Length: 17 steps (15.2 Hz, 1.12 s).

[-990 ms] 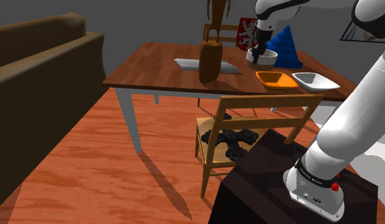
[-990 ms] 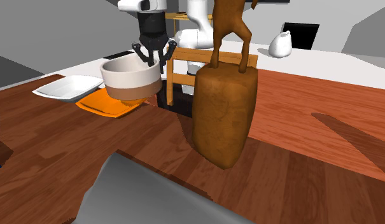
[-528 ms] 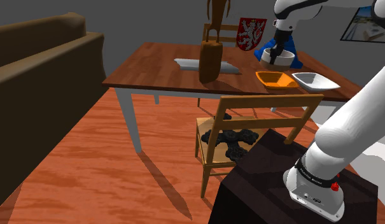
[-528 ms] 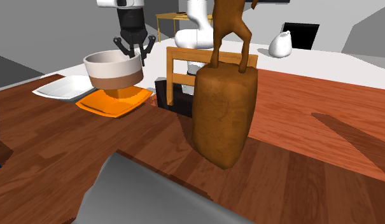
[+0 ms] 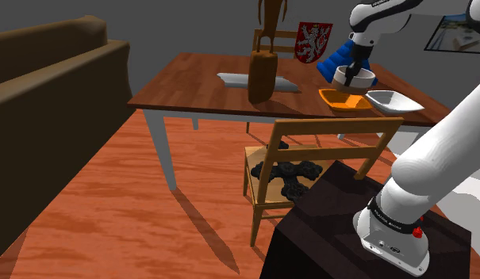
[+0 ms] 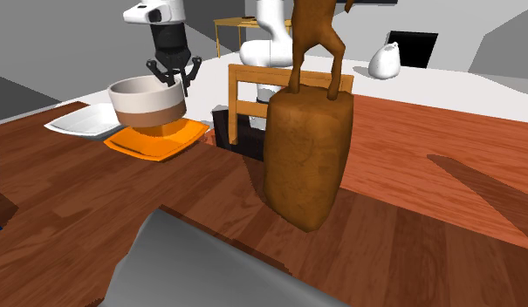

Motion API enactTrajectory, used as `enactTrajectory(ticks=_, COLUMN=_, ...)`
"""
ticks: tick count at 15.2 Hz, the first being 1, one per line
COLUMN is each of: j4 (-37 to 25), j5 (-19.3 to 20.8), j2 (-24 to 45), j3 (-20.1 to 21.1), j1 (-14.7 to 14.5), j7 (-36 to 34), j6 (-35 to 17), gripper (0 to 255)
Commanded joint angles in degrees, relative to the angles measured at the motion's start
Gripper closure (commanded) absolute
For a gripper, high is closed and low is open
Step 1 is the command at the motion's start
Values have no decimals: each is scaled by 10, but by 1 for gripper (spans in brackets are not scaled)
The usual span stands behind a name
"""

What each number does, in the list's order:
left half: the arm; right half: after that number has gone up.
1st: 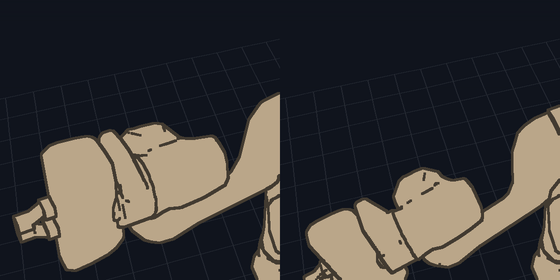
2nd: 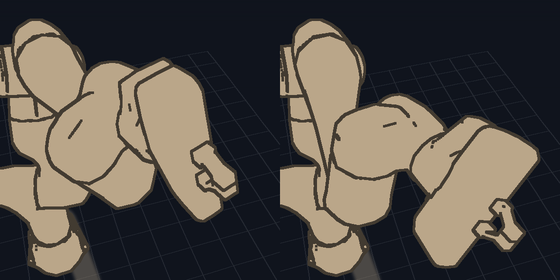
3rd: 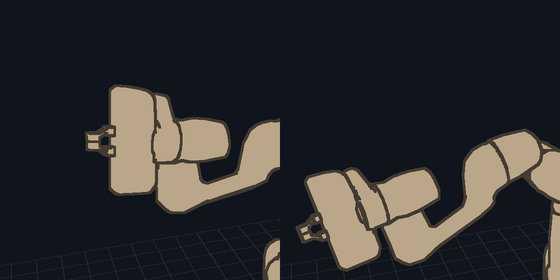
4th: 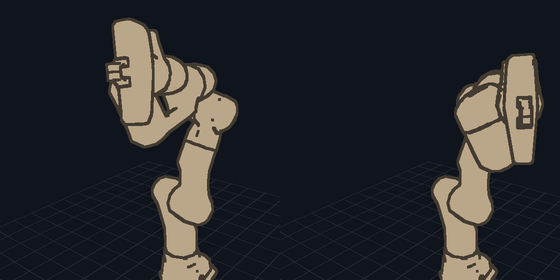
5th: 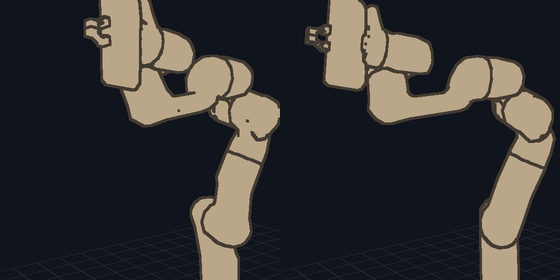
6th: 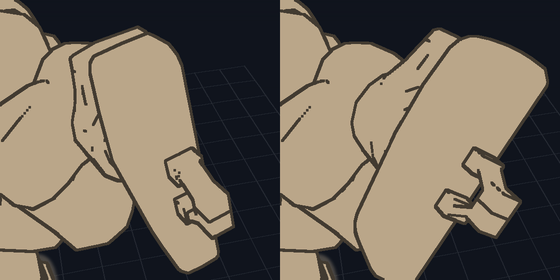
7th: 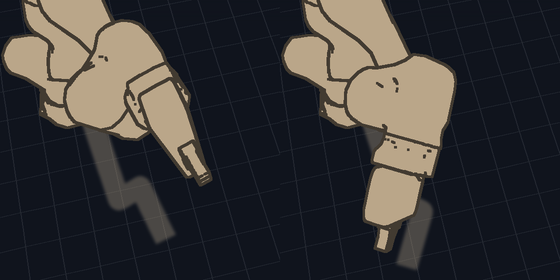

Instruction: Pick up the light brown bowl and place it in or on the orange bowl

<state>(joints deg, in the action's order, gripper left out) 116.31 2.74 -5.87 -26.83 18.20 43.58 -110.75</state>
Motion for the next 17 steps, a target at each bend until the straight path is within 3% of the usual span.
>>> enactTrajectory(ticks=1, j4=12, j5=-1, j2=3, j3=-1, j1=0, j7=1, j6=-16, gripper=255)
enactTrajectory(ticks=10, j4=60, j5=-11, j2=26, j3=-5, j1=1, j7=9, j6=-84, gripper=255)
enactTrajectory(ticks=17, j4=60, j5=-11, j2=26, j3=-5, j1=1, j7=9, j6=-84, gripper=255)
